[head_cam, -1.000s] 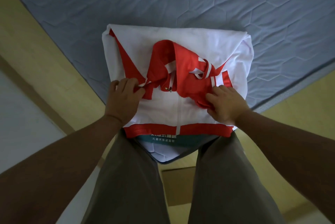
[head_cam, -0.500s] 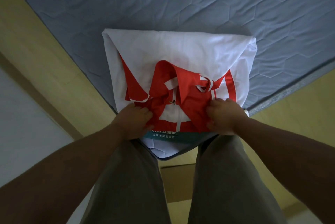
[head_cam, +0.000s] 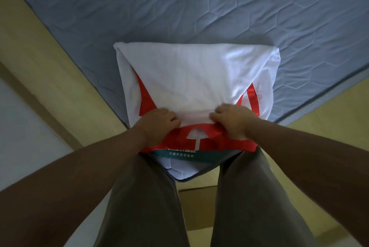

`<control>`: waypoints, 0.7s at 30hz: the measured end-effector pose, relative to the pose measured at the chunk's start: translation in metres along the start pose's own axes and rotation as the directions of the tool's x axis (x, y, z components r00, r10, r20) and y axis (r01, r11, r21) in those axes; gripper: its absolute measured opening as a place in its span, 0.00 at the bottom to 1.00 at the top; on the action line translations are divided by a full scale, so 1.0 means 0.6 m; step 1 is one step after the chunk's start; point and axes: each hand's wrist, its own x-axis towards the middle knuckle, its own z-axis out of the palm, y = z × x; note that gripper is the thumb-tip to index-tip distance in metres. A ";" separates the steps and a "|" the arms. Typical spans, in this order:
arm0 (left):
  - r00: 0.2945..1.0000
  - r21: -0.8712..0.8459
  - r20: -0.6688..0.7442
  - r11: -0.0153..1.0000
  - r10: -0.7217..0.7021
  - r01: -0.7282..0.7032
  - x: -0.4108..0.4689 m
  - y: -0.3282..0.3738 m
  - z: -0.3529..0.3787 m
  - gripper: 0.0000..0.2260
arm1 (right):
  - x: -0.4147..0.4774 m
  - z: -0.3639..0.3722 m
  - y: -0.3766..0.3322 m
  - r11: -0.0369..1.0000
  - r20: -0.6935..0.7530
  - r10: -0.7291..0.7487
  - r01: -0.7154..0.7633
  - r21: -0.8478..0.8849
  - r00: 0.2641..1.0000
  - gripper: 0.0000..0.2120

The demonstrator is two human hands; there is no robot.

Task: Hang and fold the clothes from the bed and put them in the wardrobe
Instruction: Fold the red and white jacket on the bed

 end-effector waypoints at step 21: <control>0.820 0.063 0.315 0.872 -0.478 0.485 0.169 -0.265 -0.195 0.14 | 0.093 -0.233 0.199 0.849 0.217 0.522 -0.527 -0.037 0.825 0.21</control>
